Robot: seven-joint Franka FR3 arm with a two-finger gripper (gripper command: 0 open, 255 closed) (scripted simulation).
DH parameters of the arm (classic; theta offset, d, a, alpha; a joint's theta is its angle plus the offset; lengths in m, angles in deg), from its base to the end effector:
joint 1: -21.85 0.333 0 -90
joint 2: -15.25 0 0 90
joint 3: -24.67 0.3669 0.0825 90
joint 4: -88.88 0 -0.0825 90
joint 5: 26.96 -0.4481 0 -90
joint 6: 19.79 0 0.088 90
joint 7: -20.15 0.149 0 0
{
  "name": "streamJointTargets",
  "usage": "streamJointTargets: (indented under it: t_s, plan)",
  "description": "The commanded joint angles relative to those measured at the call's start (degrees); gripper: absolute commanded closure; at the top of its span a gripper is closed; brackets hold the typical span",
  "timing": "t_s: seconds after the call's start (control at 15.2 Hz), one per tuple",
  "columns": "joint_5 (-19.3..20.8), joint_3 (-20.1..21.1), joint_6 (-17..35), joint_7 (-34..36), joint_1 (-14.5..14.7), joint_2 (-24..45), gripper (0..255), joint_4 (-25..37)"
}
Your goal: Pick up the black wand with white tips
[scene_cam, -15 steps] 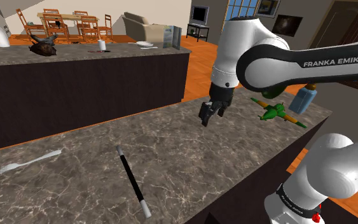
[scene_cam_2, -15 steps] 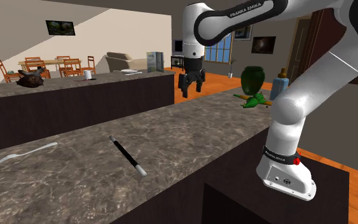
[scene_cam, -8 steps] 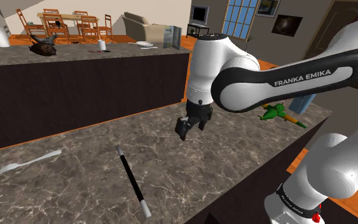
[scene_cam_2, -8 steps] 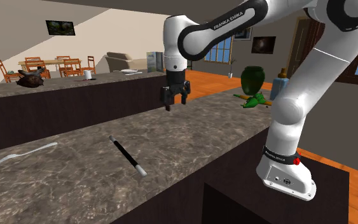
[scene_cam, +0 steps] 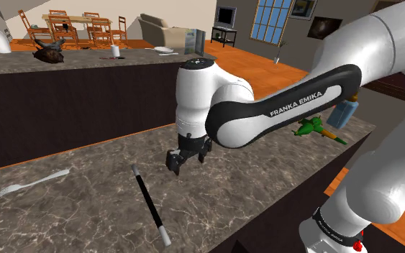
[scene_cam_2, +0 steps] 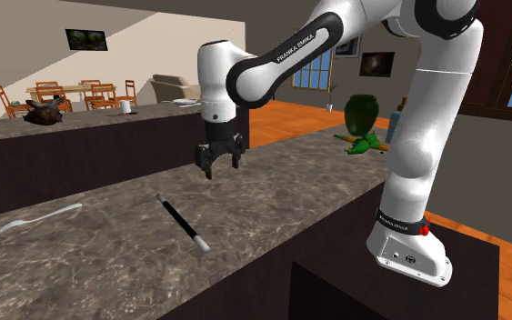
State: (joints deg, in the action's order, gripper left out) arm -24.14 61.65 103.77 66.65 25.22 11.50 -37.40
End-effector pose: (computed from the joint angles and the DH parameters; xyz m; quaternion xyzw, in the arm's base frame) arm 0.4374 0.3683 0.3784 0.9984 -0.0405 0.0292 0.0277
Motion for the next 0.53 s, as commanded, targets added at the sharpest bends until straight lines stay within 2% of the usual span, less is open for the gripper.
streamJointTargets:
  t_s: [0.0,0.2,0.46]
  plan:
    - [3.7,1.4,1.0,4.7,0.5,5.1,0,2.8]
    - [9.8,2.0,1.2,11.4,2.6,13.1,0,8.4]
    - [16.7,0.5,0.1,18.6,7.7,23.3,0,16.9]
